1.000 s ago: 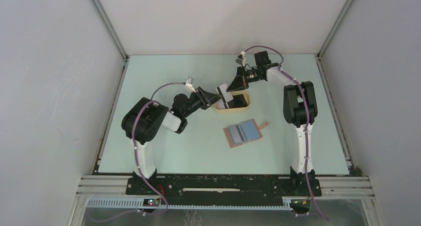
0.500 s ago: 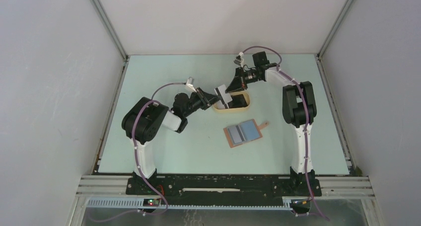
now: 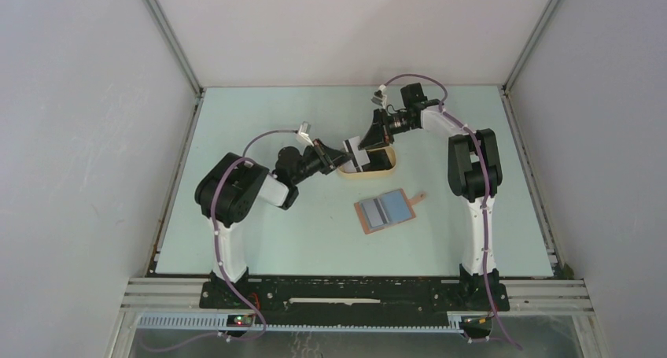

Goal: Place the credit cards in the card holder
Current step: Place the credit card at the center of the board.

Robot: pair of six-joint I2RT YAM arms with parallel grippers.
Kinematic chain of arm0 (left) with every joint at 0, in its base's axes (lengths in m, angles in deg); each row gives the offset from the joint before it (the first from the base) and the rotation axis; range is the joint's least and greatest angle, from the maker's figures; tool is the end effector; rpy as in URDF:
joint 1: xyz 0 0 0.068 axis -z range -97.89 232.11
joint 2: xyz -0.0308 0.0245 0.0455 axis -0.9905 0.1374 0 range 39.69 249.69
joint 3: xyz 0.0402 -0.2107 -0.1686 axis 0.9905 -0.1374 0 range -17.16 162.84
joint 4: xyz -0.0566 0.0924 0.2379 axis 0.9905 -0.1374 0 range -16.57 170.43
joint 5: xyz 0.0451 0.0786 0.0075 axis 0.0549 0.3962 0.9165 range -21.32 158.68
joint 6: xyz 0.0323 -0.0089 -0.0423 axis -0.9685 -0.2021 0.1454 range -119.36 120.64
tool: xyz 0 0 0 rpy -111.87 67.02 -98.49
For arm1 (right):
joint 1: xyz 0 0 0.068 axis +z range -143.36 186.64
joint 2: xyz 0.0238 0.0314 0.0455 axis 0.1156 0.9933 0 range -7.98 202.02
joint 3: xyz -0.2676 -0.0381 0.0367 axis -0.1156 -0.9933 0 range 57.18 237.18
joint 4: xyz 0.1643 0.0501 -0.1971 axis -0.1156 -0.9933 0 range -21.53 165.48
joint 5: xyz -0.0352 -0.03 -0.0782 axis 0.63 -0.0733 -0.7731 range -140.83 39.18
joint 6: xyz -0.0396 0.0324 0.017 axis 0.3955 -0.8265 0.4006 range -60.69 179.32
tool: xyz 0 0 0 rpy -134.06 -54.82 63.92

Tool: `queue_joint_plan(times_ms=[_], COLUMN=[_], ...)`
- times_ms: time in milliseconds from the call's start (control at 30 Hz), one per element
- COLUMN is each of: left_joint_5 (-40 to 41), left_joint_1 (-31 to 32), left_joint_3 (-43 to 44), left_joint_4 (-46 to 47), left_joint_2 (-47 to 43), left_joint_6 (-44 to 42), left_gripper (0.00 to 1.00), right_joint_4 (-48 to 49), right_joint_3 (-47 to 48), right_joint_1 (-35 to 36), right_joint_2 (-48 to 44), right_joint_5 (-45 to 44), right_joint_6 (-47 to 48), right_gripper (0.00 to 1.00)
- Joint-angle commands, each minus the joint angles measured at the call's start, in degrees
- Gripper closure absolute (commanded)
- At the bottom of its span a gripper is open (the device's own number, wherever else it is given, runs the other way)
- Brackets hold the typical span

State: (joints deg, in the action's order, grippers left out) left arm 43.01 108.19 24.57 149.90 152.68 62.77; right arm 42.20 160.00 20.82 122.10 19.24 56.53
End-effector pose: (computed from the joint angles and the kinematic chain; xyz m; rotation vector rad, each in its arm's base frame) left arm 0.3208 -0.1743 0.1405 -0.1780 1.8255 -1.5011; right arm 0.4549 0.1495 0.1816 -0.6526 2.2551 1.6904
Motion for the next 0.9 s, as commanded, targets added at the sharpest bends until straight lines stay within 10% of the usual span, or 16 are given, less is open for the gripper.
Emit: queue_joint_plan(times_ms=[0,400,733,867], left_joint_5=[-1.3,-3.8,-4.9,-4.4], left_joint_1=[-0.1,-0.9,-0.9,-0.9], left_joint_3=[2.3,2.8,3.4,2.9], left_joint_4=[3.7,10.1,10.6,10.2], left_joint_2=[1.2,3.9,4.2,3.9], left_joint_6=[0.8,5.4,6.1,6.0], left_gripper=[1.0,1.0,0.98,0.77], right_joint_4=[-3.1,-5.2,-5.9,-6.2], right_joint_3=[2.9,4.0,4.5,4.4], right_joint_1=[0.2,0.2,0.3,0.2], right_joint_2=[-1.3,0.3,0.2,-0.7], right_joint_5=[1.9,4.1,3.7,1.3], right_joint_6=[2.6,4.2,4.5,4.7], right_gripper=[0.65,0.63,0.96,1.0])
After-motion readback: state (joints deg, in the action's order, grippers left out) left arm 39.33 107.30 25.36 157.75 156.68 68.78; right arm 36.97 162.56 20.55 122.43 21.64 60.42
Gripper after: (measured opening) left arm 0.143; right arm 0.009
